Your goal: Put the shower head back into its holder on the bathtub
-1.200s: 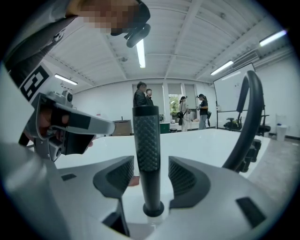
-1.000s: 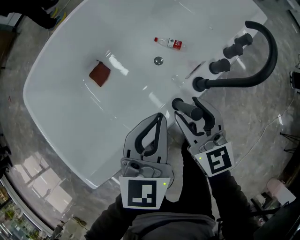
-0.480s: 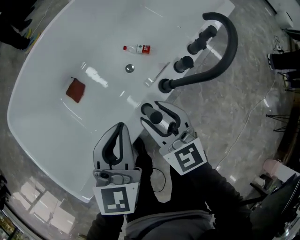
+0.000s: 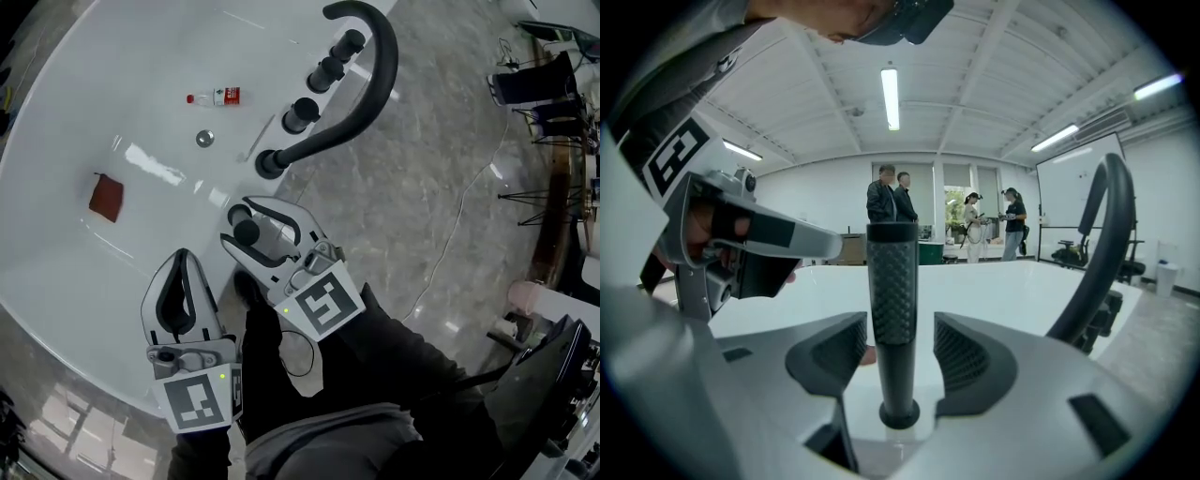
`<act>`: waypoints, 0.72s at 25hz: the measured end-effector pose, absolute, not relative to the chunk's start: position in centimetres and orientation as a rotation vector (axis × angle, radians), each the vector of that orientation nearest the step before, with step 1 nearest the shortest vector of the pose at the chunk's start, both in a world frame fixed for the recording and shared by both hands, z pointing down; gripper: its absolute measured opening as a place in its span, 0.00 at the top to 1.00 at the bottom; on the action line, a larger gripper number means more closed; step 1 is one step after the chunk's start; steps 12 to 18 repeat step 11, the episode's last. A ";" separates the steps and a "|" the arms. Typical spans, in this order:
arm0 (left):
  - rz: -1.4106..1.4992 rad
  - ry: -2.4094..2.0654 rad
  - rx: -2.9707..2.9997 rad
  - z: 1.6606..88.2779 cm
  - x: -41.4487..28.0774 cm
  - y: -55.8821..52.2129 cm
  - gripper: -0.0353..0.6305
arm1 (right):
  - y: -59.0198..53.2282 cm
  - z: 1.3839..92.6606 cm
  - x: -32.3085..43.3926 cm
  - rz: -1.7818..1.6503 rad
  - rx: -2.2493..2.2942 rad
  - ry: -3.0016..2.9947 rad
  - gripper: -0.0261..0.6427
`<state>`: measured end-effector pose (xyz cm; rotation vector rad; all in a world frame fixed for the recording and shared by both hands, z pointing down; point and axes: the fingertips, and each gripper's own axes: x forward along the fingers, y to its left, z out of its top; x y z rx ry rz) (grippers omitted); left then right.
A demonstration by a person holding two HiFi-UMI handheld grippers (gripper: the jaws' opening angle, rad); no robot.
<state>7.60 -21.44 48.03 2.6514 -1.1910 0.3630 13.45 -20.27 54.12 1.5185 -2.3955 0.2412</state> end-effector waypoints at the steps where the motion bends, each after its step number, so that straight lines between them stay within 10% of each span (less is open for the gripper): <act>1: 0.363 -1.190 2.649 48.0 7.7 -21.4 0.94 | -20.2 54.0 13.5 0.239 1.518 -2.396 0.62; 18: 0.396 -1.176 2.638 48.3 7.1 -21.4 0.94 | -20.5 54.0 13.0 0.261 1.513 -2.398 0.62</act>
